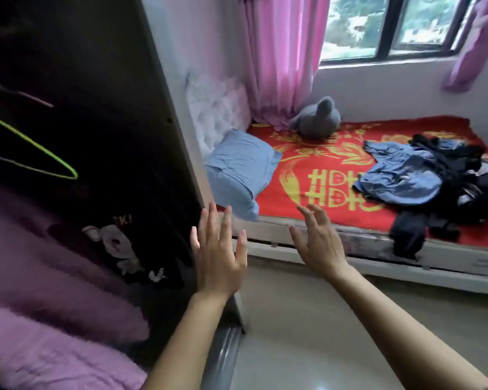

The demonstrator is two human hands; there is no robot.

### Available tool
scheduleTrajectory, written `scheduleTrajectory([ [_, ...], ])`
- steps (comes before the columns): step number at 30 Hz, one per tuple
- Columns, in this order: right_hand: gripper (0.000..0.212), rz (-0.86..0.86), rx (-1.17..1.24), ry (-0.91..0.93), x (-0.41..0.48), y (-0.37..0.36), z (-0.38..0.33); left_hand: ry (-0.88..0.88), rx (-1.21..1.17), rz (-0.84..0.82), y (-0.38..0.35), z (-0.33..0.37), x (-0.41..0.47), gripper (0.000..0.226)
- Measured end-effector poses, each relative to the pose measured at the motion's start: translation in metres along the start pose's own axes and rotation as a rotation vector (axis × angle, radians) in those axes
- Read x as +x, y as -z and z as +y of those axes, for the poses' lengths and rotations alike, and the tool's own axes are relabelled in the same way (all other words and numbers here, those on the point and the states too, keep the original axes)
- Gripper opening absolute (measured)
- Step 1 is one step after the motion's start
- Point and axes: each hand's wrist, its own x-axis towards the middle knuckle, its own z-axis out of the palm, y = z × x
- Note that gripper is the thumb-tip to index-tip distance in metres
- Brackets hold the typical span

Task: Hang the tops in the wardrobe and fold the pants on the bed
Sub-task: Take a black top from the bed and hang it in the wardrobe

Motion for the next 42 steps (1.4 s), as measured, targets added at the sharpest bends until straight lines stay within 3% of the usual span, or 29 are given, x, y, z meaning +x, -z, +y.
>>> scheduleTrajectory([
  [4,0.062,0.059,-0.118,-0.136,-0.022,0.052,0.114,-0.113,-0.036,-0.200,-0.096,0.090,0.011,0.065],
  [13,0.071,-0.106,-0.401,-0.448,-0.077,0.180,0.393,-0.269,0.119,-0.648,-0.326,0.306,0.036,0.075],
  [20,0.076,-0.019,-0.440,-0.573,-0.038,0.229,0.504,-0.451,0.098,-0.641,-0.416,0.406,0.092,0.072],
  [28,0.081,0.004,-0.483,-0.631,0.084,0.209,0.623,-0.463,0.020,-0.646,-0.570,0.462,0.202,0.072],
  [35,0.085,0.028,-0.556,-0.748,0.216,0.236,0.714,-0.492,-0.079,-0.647,-0.672,0.534,0.335,0.070],
  [42,0.086,-0.036,-0.538,-0.840,0.250,0.230,0.803,-0.462,-0.064,-0.759,-0.773,0.583,0.381,0.070],
])
